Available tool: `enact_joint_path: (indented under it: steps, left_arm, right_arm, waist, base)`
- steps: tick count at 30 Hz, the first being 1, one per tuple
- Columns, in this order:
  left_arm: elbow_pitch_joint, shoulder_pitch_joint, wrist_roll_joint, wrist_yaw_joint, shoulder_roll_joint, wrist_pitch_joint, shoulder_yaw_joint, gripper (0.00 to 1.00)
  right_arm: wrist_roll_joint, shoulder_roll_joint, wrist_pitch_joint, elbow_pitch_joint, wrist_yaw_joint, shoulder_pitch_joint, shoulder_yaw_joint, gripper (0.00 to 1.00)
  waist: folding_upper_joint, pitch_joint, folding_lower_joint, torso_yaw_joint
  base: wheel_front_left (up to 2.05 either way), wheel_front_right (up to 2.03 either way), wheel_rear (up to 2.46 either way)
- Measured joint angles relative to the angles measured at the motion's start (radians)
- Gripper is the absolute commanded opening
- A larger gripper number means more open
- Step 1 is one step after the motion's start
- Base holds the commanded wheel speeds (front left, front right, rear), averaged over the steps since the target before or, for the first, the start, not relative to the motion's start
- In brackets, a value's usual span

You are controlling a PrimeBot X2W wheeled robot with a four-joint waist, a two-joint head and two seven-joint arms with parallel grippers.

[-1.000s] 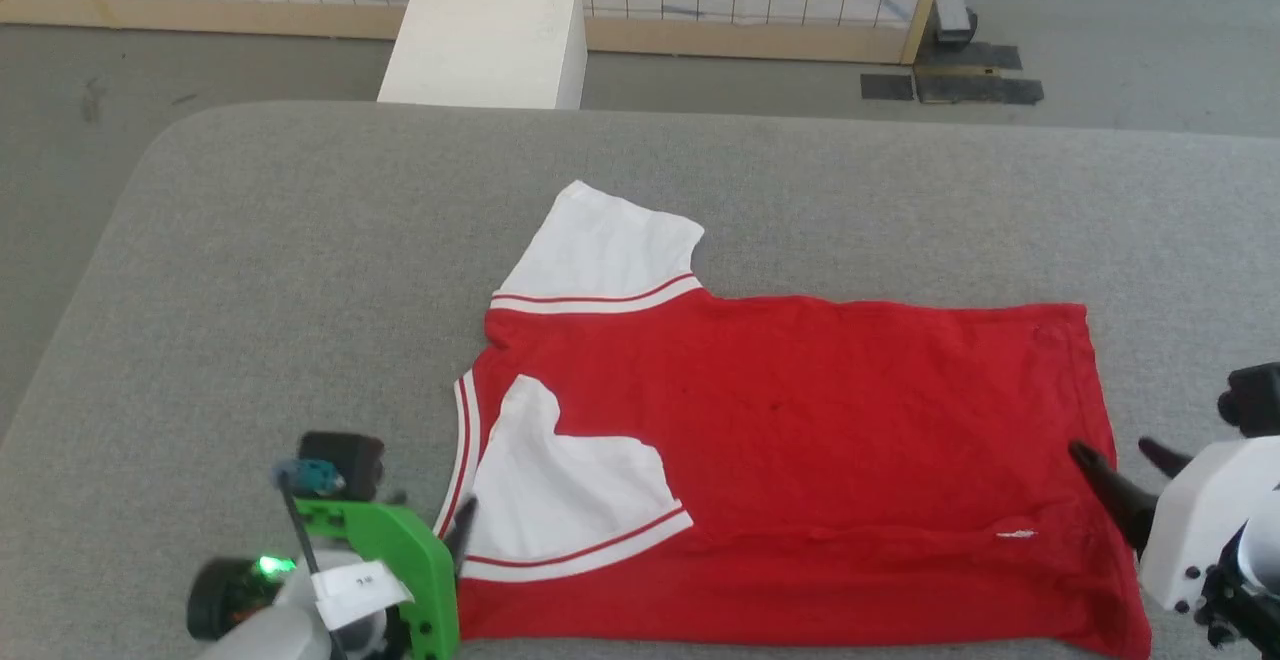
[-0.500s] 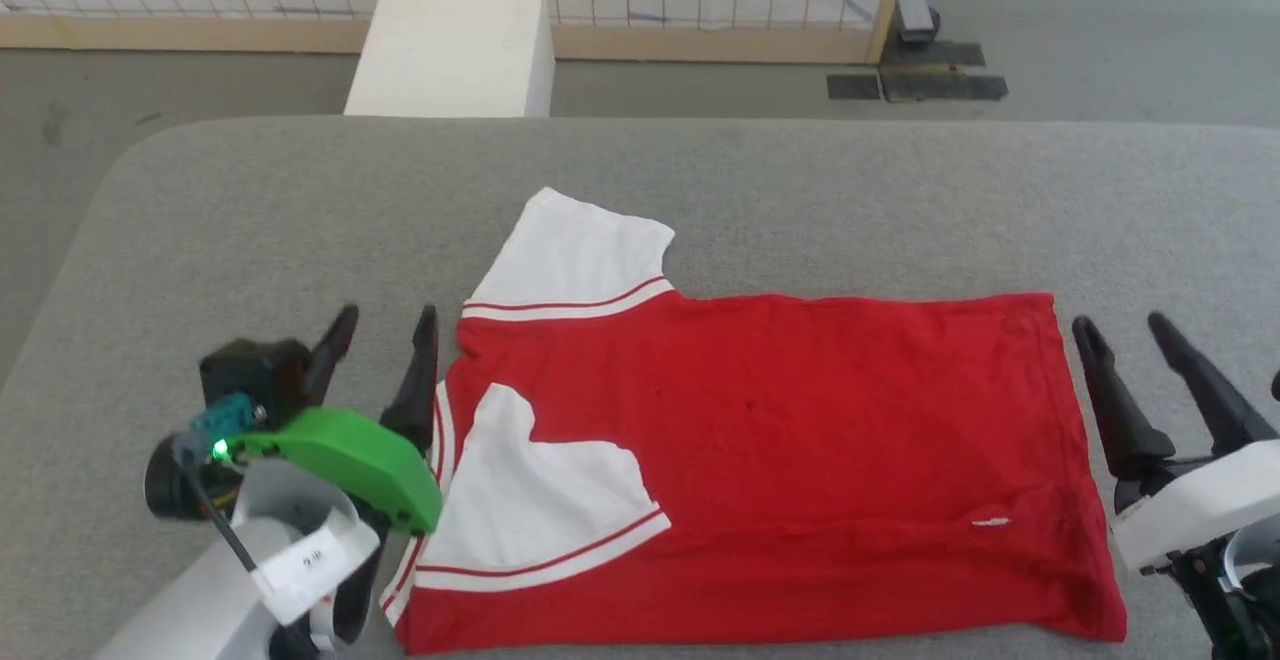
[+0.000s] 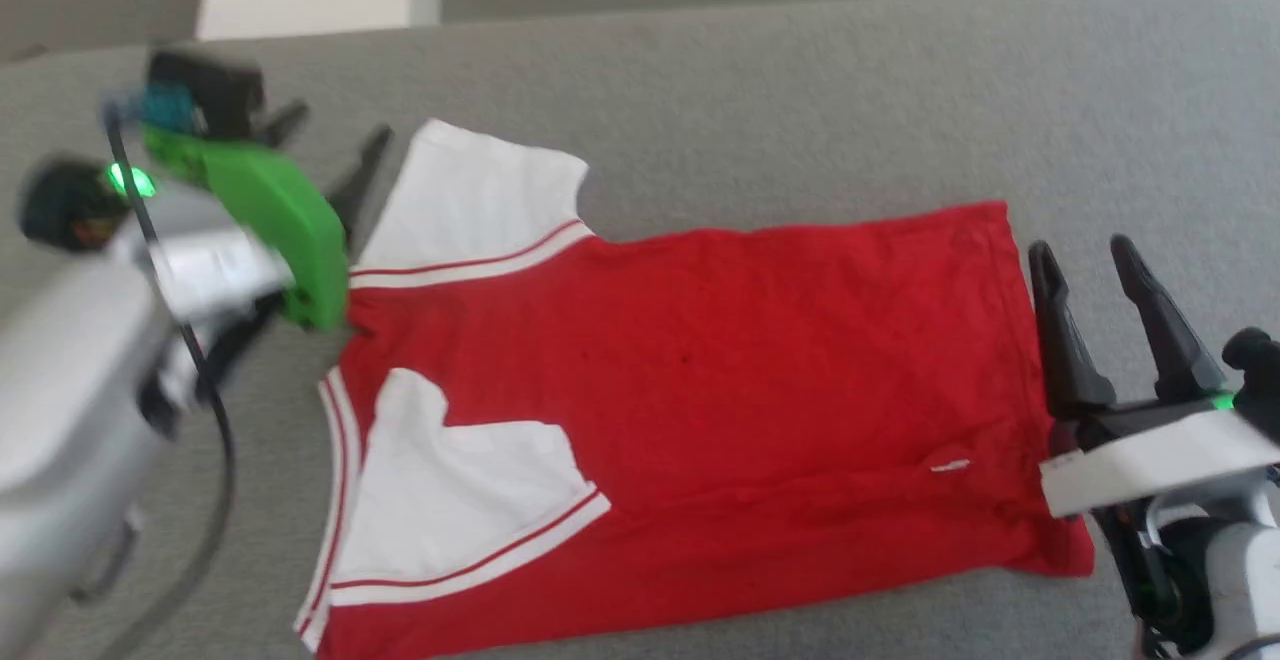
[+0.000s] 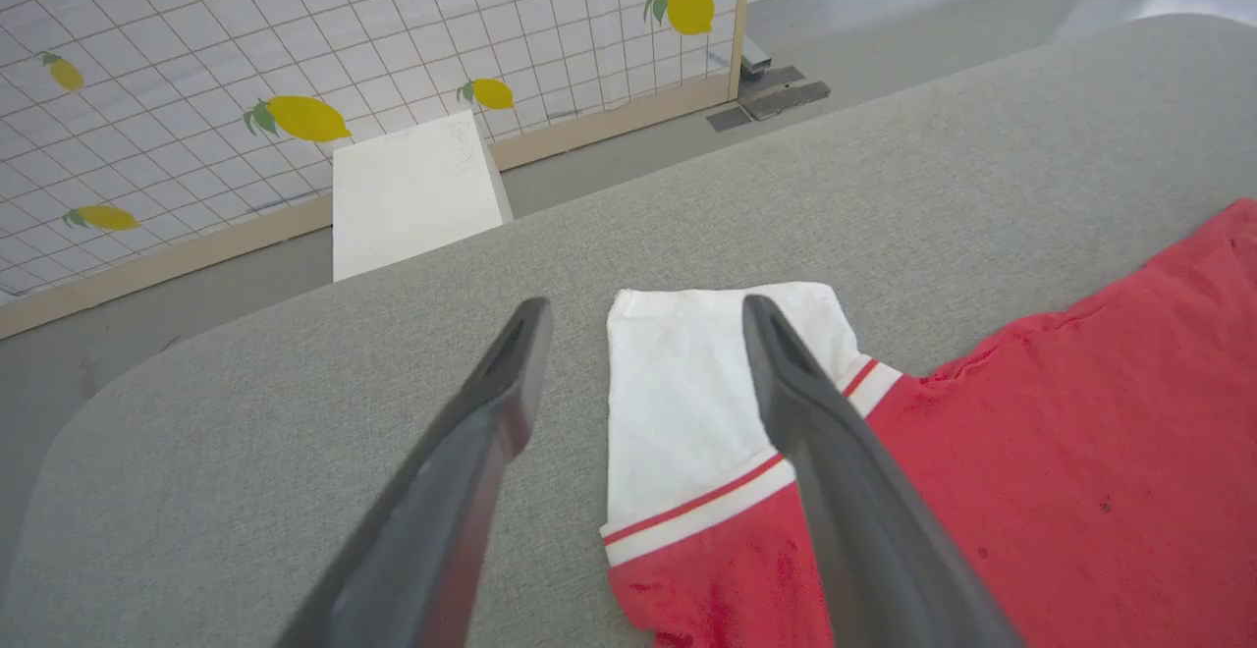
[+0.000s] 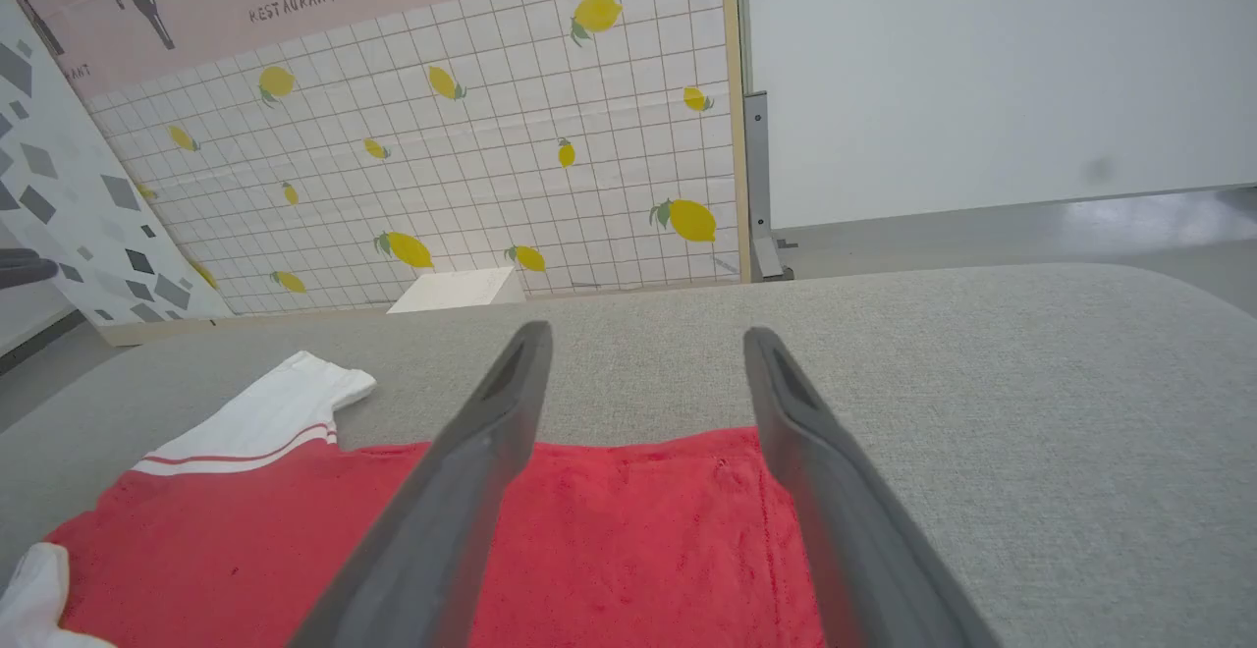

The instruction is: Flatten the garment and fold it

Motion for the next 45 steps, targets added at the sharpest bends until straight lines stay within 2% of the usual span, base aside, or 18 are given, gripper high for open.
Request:
enact_joint_path:
  steps: [4,7,11,16,26,35,36,37,39,45]
  left_arm:
    - [0.101,-0.154,-0.022,-0.096,0.031,0.202,-0.023,1.0]
    - [0.174,-0.25,-0.042,-0.137,0.046,0.348,-0.039,1.0]
    - [0.245,-0.341,-0.073,-0.167,0.064,0.492,-0.049,1.0]
    - [0.304,-0.391,-0.115,-0.176,0.081,0.65,-0.057,1.0]
    - [0.33,-0.42,-0.138,-0.152,0.115,0.719,-0.049,1.0]
    - [0.319,-0.432,-0.137,-0.149,0.156,0.743,-0.048,1.0]
    - [0.316,-0.432,-0.147,-0.149,0.156,0.754,-0.046,0.39]
    - [0.31,-0.432,-0.158,-0.148,0.156,0.766,-0.043,0.0]
    - [0.3,-0.431,-0.177,-0.148,0.153,0.771,-0.041,0.0]
    - [0.302,-0.407,-0.171,-0.149,0.113,0.676,-0.049,0.0]
  right_arm:
    - [0.001,0.018,-0.018,0.012,0.0,-0.029,0.022,1.0]
    - [0.004,0.028,-0.036,0.025,0.0,-0.049,0.04,1.0]
    - [0.009,0.041,-0.053,0.044,0.0,-0.07,0.065,1.0]
    - [0.01,0.049,-0.072,0.065,0.0,-0.083,0.073,1.0]
    - [0.008,0.061,-0.1,0.098,0.0,-0.088,0.078,1.0]
    - [-0.003,0.067,-0.114,0.109,0.0,-0.097,0.071,1.0]
    - [-0.003,0.067,-0.116,0.11,0.0,-0.097,0.07,1.0]
    - [-0.003,0.067,-0.116,0.11,0.0,-0.098,0.067,1.0]
    - [-0.006,0.068,-0.116,0.113,0.0,-0.098,0.062,1.0]
    - [-0.02,0.067,-0.091,0.122,0.0,-0.101,0.05,1.0]
  waist:
    - [0.0,0.058,0.0001,-0.041]
    - [0.0,0.098,0.0001,-0.075]
    - [0.0,0.142,0.0001,-0.124]
    - [0.0,0.195,0.0002,-0.18]
    - [0.0,0.279,0.0001,-0.254]
    - [0.0,0.322,0.0,-0.28]
    - [0.0,0.323,0.0,-0.28]
    - [0.0,0.323,0.0,-0.278]
    - [0.0,0.321,0.0,-0.273]
    - [0.0,0.294,0.0,-0.253]
  base:
    - [0.0,0.0,0.0]
    - [0.0,0.0,0.0]
    - [0.0,0.0,0.0]
    - [0.0,0.0,0.0]
    - [0.0,0.0,0.0]
    - [0.0,0.0,0.0]
    - [0.0,0.0,0.0]
    - [0.0,0.0,0.0]
    - [0.0,0.0,0.0]
    - [0.0,0.0,0.0]
